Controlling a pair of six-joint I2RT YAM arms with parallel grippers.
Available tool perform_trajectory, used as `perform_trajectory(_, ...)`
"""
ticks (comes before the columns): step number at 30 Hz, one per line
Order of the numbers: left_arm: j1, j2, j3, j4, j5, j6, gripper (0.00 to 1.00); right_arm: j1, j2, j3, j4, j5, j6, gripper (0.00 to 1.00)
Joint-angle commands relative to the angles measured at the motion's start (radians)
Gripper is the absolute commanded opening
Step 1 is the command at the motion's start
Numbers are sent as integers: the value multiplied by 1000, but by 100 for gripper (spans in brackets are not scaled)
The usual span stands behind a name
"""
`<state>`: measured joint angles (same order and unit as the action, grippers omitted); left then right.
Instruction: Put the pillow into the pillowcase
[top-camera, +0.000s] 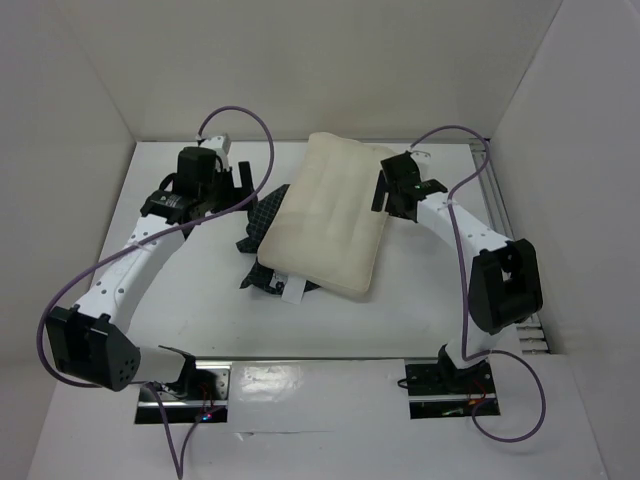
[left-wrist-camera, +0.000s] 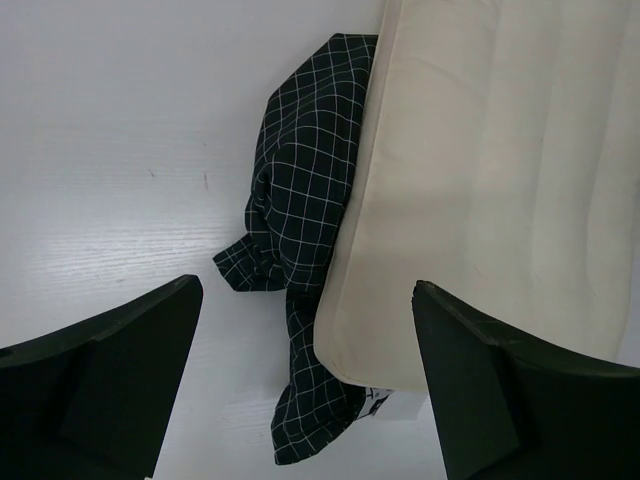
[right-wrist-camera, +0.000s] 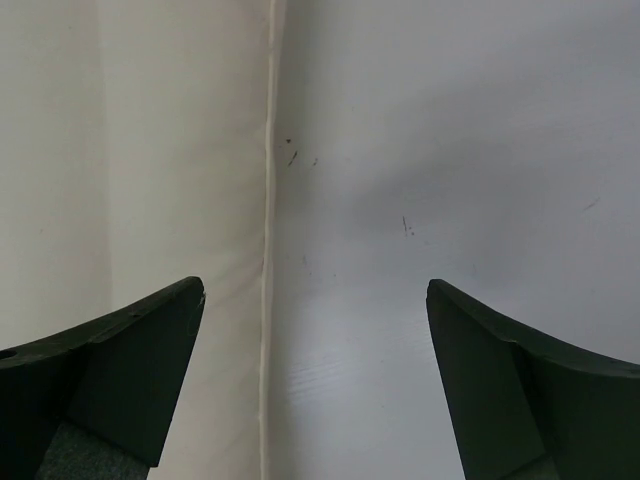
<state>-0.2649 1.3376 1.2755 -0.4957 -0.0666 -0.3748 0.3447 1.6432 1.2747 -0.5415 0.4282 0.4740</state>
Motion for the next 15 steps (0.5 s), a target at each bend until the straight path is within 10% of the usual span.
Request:
perform_trajectory(1, 1, -3, 19, 22, 45, -18, 100, 14, -57, -12, 38, -11, -8, 99)
perform_trajectory(15, 32, 94, 42, 3, 44, -50, 100, 68, -164, -211, 98, -253, -21, 99)
